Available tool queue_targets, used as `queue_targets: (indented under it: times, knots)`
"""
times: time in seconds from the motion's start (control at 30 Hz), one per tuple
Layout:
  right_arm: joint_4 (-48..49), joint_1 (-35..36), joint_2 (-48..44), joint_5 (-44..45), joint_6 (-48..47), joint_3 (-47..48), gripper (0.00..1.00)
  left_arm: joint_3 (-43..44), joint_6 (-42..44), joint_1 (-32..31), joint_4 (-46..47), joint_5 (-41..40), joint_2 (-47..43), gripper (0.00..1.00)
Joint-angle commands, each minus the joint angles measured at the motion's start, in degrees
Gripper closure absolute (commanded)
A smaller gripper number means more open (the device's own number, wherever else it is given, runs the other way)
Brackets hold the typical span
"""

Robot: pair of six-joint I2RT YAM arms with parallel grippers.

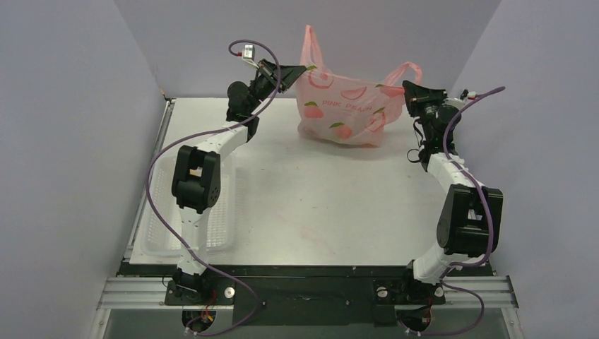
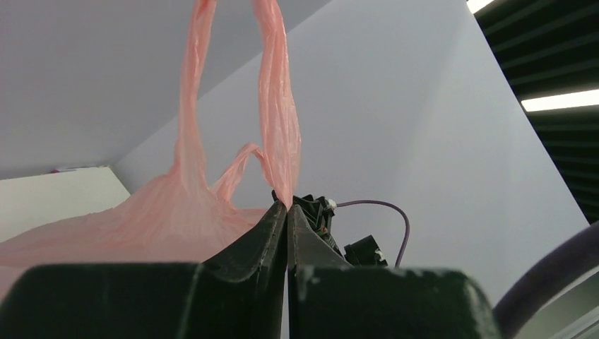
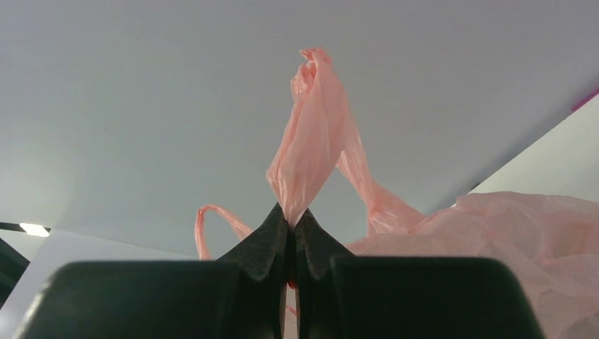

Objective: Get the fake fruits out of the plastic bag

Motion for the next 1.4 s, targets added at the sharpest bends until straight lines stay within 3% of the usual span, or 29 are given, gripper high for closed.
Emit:
queue_targets:
  times: [0.0,0.23,0.43,0.57,0.67,0.73,0.87,1.0,1.03,1.07,1.13,1.37]
  knots:
    - [5.99,-1.28,-2.8,0.83,-2.6,-3.1,1.0,-0.94,0.65,0.83,6.98,2.12,-2.93,1.0]
    - [-5.3,0.56,-13.51,6.91,-11.34,-20.51,1.0,-27.7,5.49,0.28,12.66,3.23,-10.58,1.0]
    - [-17.31,1.31,-20.03,9.38,-19.1,-24.62,1.0,-38.55,8.1,-0.01,12.62,4.06,-17.88,1.0]
    - [-25.2,3.01,-21.5,13.93,-25.1,-22.01,1.0,-43.95,16.67,-1.06,1.37,2.27,-24.0,1.0]
    - [-30.28,5.91,-19.27,17.81,-28.97,-19.73,1.0,-44.53,28.87,-3.03,-17.57,-2.08,-25.98,1.0]
    - [-31.82,6.69,-17.94,20.44,-30.62,-19.97,0.99,-46.58,33.54,-4.86,-23.57,-5.82,-27.77,1.0]
    - [-31.75,8.27,-18.36,22.52,-31.6,-23.62,0.96,-53.93,36.86,-6.44,-25.63,-11.8,-32.67,1.0]
    - [-35.52,8.68,-20.88,23.11,-36.36,-23.54,0.87,-56.7,39.4,-7.18,-28.05,-11.72,-37.69,1.0]
    - [-36.07,9.65,-22.58,24.6,-38.82,-23.3,0.81,-56.63,40.23,-7.72,-28.45,-11.41,-38.41,0.94]
    - [-37.52,10.29,-23.51,27.27,-40.06,-23.04,0.78,-56.34,40.57,-8.0,-29.65,-11.23,-39.59,0.8]
    - [-40.52,12.63,-25.57,30.02,-44.41,-21.46,0.71,-55.37,41.38,-8.92,-31.68,-11.2,-41.26,0.69]
    - [-49.49,15.07,-32.6,30.35,-49.82,-17.04,0.52,-48.02,47.19,-10.74,-42.98,-12.06,-46.29,0.45]
